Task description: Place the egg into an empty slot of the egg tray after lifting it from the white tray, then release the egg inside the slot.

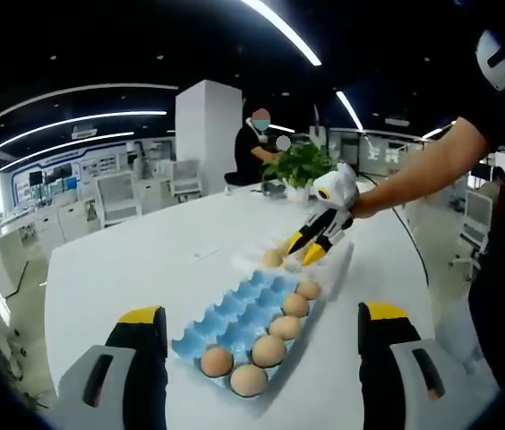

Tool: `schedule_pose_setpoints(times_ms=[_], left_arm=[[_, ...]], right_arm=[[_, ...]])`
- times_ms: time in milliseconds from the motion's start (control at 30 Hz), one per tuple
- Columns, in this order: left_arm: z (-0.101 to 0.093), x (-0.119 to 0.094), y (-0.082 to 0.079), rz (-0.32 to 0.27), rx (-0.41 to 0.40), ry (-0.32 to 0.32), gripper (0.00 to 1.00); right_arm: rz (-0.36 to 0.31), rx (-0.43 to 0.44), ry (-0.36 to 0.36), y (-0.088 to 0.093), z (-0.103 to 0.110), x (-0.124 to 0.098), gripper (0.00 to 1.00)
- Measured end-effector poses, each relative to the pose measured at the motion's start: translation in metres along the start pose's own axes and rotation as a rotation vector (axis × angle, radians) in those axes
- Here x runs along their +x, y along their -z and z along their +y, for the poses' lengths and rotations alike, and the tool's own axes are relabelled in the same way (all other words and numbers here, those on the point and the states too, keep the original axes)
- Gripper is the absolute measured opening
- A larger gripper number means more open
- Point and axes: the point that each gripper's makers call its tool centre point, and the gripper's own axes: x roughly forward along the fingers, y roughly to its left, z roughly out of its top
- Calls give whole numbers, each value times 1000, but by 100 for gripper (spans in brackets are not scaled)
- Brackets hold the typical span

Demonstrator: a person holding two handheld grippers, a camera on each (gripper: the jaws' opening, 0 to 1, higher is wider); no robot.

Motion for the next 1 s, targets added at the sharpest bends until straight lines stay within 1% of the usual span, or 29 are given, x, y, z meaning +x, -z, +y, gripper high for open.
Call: schedule_pose_setpoints(times_ms=[200, 433, 700, 900, 1000], left_arm=[[0, 1, -1, 2, 3, -1, 90], [-2, 2, -3, 3, 5, -8, 90], [-4, 1, -5, 6, 7, -13, 90], [-4, 0, -5, 10, 6, -22, 90], [-4, -2, -4, 15, 6, -29, 90]], right_arm=[[16, 13, 40, 14, -18, -15, 31], [46, 20, 66, 30, -29, -23, 32], [74, 11, 61, 41, -32, -21, 32], [76, 1, 53, 41, -35, -17, 31], [95, -26, 45, 42, -38, -14, 30]])
